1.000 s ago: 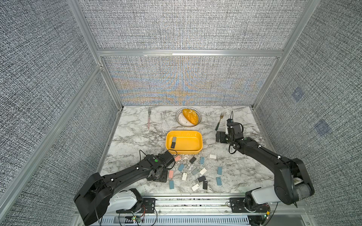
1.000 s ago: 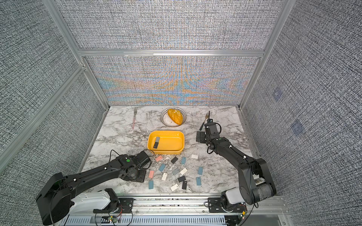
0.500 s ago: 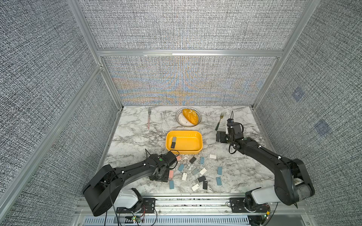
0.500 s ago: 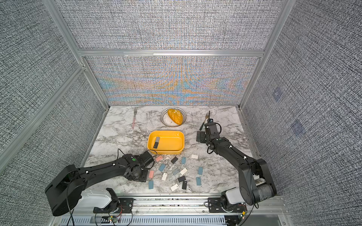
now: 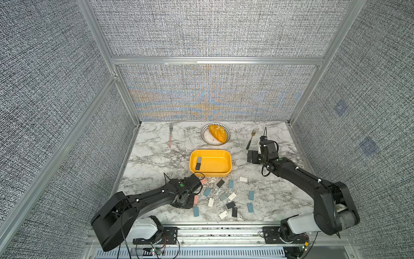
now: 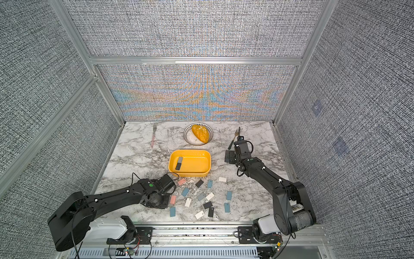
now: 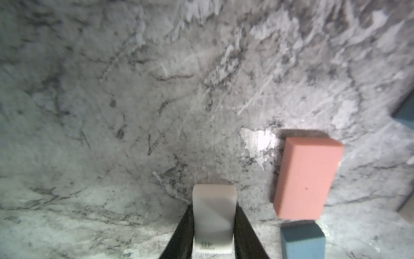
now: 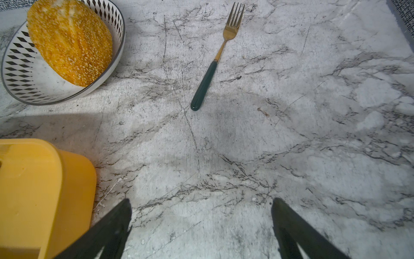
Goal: Put the eraser in the storage box
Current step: Pick up the eraser from the center of the board, then place the eraser in the storage box.
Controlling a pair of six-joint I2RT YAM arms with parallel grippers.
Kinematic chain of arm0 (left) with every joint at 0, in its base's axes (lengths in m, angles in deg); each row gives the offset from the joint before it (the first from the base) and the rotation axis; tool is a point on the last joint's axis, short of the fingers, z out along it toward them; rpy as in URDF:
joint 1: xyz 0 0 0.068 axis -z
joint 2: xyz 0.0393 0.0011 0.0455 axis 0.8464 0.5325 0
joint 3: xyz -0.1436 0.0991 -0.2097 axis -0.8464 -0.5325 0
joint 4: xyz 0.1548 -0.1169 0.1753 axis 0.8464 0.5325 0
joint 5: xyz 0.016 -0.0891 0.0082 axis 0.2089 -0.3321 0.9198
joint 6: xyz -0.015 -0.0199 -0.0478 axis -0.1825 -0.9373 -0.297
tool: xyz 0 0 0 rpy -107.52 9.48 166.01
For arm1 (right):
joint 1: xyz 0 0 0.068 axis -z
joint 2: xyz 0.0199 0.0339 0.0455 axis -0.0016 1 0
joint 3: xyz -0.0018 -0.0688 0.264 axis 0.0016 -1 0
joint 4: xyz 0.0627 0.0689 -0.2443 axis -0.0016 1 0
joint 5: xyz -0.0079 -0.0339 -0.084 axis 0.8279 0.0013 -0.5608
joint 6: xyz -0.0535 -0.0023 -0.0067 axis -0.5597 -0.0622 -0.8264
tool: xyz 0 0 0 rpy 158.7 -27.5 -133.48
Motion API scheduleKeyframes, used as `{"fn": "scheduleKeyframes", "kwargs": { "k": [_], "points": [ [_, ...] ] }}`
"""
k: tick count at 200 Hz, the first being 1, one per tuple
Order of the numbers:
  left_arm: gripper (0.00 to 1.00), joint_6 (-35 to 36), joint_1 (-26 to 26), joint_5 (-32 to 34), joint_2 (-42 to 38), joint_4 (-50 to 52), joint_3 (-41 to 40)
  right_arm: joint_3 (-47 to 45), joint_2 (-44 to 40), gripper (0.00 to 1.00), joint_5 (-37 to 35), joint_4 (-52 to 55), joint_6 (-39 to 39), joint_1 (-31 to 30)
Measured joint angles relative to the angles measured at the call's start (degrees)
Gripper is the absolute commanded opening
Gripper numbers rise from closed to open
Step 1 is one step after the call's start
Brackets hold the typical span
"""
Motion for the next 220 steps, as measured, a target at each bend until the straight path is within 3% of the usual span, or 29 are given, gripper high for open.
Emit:
{"fn": "scheduleKeyframes", "kwargs": {
  "k": [35,104,156,220],
  "points": [
    [0.31,0.1,0.0,2.7,-1.0,4.5,4.5,0.0,0.0,0.98,-0.2,0.0,0.0,0.0],
    [0.31,4.0,-0.9,12.5,0.5,12.4,23.3,0.0,0.3,0.98,-0.5,0.1,0.0,0.0],
    [0.31,11.2,-5.1,13.7,10.7,9.7,36.4,0.0,0.4,0.98,-2.2,0.3,-0.5,0.4],
    [0.3,18.9,-9.4,10.3,29.3,5.2,51.1,0.1,2.1,0.98,-3.0,0.3,-0.8,2.3]
  ]
}}
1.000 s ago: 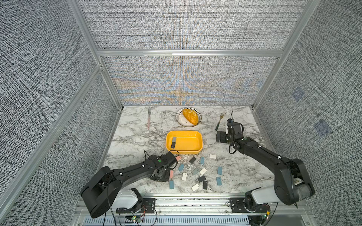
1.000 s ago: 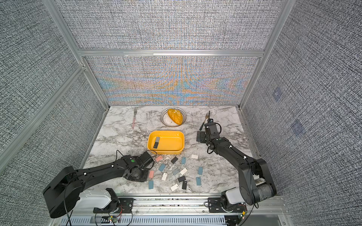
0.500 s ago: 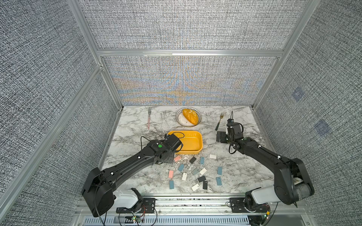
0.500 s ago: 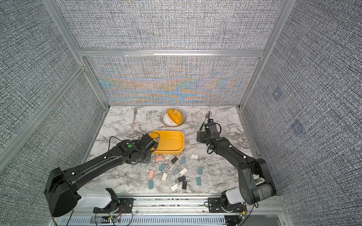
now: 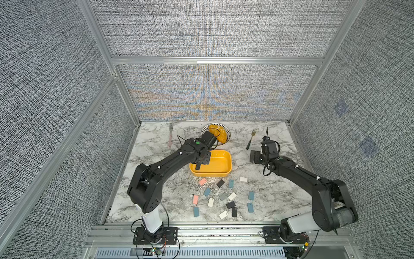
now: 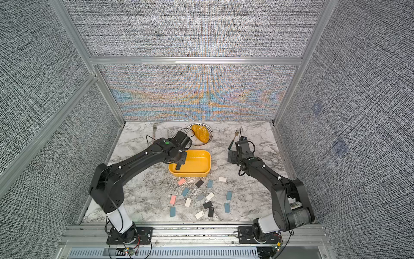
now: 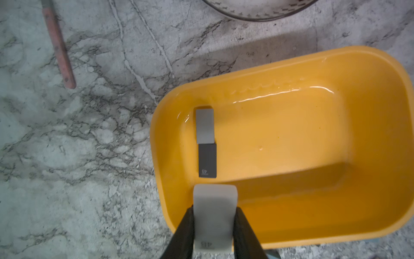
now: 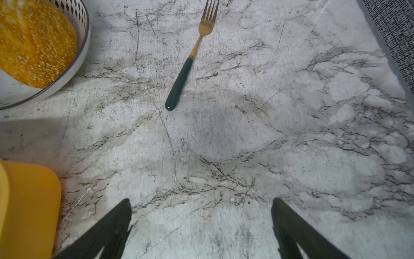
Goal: Put the eraser in the storage box
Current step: Place the eraser in the storage box.
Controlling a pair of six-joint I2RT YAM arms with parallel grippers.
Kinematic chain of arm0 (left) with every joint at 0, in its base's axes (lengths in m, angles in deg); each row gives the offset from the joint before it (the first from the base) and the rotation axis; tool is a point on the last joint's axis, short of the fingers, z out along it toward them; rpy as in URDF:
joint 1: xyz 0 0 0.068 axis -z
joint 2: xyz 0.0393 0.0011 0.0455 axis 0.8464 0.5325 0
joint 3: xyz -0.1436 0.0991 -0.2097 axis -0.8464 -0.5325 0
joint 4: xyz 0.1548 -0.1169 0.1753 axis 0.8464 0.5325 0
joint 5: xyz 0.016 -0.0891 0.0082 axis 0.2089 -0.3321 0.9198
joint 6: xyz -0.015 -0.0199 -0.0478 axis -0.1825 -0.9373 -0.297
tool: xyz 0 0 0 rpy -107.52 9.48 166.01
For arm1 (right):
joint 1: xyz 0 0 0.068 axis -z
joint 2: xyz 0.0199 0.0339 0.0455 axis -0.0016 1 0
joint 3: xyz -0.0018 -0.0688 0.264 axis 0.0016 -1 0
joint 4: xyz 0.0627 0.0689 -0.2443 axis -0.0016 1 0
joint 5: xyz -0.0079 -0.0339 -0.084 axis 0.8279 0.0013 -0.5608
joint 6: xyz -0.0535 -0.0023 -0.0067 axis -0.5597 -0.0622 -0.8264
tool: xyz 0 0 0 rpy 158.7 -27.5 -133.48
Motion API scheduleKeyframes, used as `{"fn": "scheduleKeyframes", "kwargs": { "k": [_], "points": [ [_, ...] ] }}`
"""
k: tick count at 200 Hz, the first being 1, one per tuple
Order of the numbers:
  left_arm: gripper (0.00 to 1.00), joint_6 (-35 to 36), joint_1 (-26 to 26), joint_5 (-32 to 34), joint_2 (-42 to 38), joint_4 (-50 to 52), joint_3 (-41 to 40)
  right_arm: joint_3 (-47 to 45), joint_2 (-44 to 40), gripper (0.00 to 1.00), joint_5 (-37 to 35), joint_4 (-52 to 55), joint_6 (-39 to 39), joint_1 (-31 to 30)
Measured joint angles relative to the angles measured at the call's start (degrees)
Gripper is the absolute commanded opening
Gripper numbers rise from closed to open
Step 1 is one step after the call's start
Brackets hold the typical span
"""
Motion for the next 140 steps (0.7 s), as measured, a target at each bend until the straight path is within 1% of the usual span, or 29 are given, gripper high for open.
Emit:
{"fn": "scheduleKeyframes", "kwargs": {
  "k": [29,65,140],
  "points": [
    [0.29,2.1,-1.7,-1.7,7.2,-1.1,5.6,0.3,1.0,0.98,0.0,0.0,-0.1,0.4],
    [0.29,3.0,-2.8,-3.3,12.7,-1.9,8.8,0.4,1.6,0.98,-0.1,-0.1,-0.1,0.8],
    [0.29,3.4,-3.3,-5.7,16.3,-2.9,9.1,0.4,1.7,0.98,0.0,-0.1,-0.1,1.1]
  ]
}}
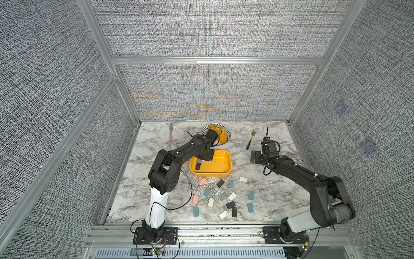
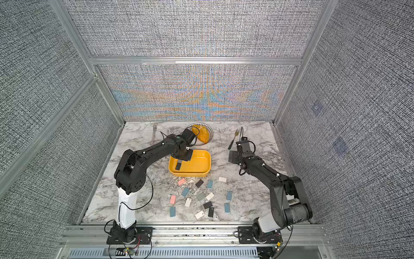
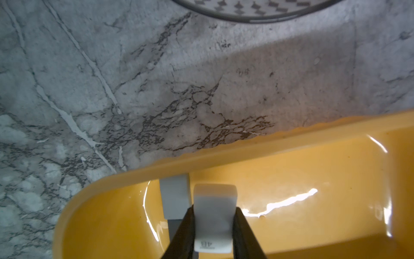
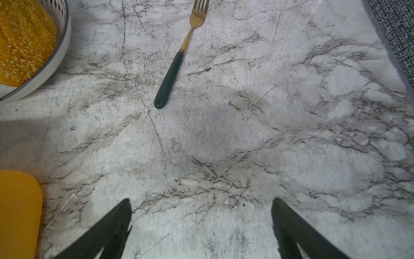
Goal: Put the eraser in the storage box
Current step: Place the eraser in the storage box.
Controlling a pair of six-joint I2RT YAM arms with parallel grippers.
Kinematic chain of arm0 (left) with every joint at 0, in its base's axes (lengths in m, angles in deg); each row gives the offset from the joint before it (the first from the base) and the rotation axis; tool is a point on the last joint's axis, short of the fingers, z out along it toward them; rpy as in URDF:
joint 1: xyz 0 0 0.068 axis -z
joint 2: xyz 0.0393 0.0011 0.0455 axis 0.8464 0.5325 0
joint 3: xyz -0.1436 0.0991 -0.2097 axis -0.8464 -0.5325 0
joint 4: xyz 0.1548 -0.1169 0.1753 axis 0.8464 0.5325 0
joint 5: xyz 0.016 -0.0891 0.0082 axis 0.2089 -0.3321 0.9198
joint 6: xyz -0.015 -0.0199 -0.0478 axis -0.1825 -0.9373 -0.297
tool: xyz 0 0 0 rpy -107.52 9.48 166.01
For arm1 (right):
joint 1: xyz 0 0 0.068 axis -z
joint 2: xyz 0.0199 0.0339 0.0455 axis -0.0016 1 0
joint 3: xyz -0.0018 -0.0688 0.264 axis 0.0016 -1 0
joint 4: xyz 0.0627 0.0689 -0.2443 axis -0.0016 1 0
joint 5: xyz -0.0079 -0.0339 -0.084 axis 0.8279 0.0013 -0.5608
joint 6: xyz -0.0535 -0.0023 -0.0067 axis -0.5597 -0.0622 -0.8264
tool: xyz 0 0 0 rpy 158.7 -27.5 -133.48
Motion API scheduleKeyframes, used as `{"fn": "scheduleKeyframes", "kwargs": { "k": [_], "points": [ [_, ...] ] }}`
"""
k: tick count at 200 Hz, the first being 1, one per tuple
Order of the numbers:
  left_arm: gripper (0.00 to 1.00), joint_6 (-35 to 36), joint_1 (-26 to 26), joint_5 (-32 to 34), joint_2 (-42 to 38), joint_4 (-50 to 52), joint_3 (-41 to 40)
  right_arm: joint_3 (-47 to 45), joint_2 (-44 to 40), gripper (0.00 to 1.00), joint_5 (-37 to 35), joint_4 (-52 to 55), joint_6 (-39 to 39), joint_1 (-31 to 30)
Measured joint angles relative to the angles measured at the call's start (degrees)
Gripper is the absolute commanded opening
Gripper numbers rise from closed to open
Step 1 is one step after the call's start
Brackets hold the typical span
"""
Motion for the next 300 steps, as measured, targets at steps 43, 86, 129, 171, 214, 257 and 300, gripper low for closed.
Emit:
{"fn": "scheduleKeyframes", "kwargs": {
  "k": [43,86,129,171,214,257,300],
  "points": [
    [0.29,-0.6,0.0,0.0,2.1,-1.2,0.3,0.0,0.0,0.98,0.0,0.0,0.0,0.0],
    [0.29,-1.1,-0.2,0.0,3.7,-1.7,1.5,0.0,0.0,0.98,0.0,0.0,0.0,0.0],
    [0.29,-1.1,-0.3,0.0,5.1,-2.1,2.0,0.0,0.4,0.98,0.0,0.0,0.0,0.0],
    [0.35,-1.4,-0.5,0.0,5.8,-2.2,2.3,0.0,0.6,0.98,0.0,0.0,0.0,0.0],
    [0.43,-1.4,-0.5,-0.2,5.9,-2.2,3.1,0.1,0.7,0.98,0.0,0.0,0.0,0.1],
    [0.44,-0.9,-0.5,-1.9,2.8,-1.1,3.8,0.1,0.7,0.98,0.0,0.0,0.0,0.1],
    [0.47,1.6,0.0,-3.1,-10.3,0.5,-0.6,0.1,0.3,0.98,0.1,0.1,0.0,0.1]
  ]
}}
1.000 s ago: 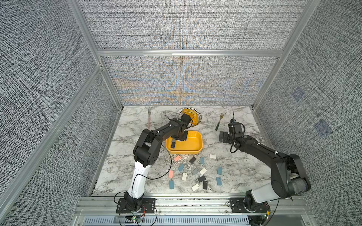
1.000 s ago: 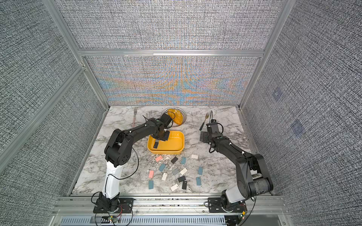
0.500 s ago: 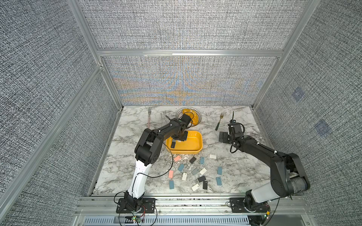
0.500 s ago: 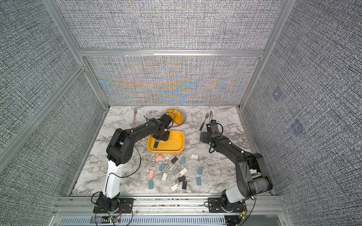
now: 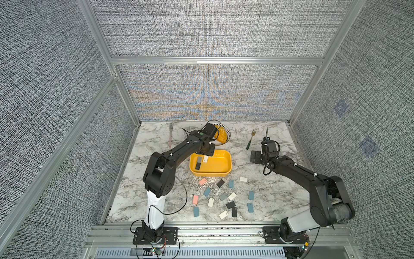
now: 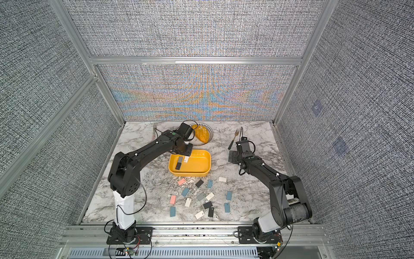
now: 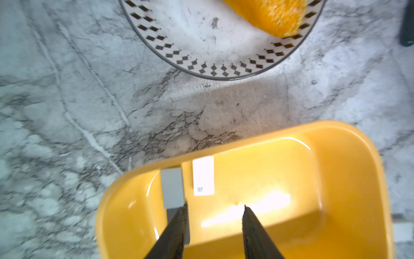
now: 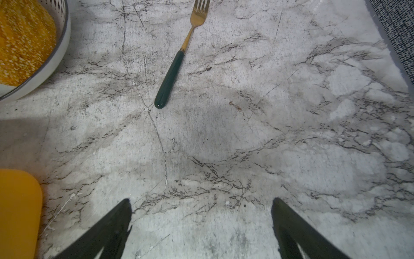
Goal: Put the eraser in the storage box
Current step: Place the eraser in the storage box, then pick up the eraser from the center of the board.
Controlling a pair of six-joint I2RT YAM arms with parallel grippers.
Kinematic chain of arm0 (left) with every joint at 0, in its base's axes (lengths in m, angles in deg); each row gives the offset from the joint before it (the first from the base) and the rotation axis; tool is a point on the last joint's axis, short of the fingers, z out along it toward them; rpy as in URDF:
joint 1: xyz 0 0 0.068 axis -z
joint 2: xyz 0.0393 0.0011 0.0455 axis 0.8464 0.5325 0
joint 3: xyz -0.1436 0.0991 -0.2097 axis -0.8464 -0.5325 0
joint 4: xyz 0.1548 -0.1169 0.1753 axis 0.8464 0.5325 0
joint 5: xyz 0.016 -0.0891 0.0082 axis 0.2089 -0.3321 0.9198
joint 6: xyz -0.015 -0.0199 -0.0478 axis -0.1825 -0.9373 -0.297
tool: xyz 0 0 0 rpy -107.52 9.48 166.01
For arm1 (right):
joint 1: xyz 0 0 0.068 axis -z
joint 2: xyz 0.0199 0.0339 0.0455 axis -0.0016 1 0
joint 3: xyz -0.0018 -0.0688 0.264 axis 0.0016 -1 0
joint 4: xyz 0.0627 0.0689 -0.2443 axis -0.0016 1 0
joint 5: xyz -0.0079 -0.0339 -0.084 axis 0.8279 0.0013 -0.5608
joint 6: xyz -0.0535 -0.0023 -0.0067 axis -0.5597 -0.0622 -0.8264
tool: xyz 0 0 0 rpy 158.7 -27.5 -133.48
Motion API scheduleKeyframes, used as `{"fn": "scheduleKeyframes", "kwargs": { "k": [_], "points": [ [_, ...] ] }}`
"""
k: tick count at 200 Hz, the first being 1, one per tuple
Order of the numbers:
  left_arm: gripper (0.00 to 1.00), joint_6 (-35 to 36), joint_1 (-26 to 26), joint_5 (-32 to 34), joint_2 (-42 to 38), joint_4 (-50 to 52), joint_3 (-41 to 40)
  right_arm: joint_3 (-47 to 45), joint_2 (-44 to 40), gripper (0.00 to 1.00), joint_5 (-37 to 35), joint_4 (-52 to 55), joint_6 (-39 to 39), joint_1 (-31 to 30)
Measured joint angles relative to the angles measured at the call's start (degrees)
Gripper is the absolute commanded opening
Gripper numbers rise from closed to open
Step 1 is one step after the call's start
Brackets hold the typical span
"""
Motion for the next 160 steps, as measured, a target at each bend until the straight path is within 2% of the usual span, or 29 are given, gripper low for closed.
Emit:
{"fn": "scheduleKeyframes", "kwargs": {
  "k": [43,74,117,160],
  "points": [
    [0.57,4.6,1.4,-0.4,-18.6,2.0,-15.0,-0.2,0.1,0.98,0.7,-0.3,0.0,-0.3],
    [0.6,5.9,3.9,-2.0,-26.8,2.2,-26.4,-0.2,0.4,0.98,1.2,-0.3,0.0,-0.7],
    [0.62,5.6,7.1,-4.8,-28.2,-2.0,-36.3,-0.2,0.3,0.98,1.2,-0.3,0.0,-1.0],
    [0.62,4.5,8.8,-4.3,-25.0,-6.1,-39.5,-0.2,-0.4,0.98,1.2,-0.2,0.0,-1.2]
  ]
}}
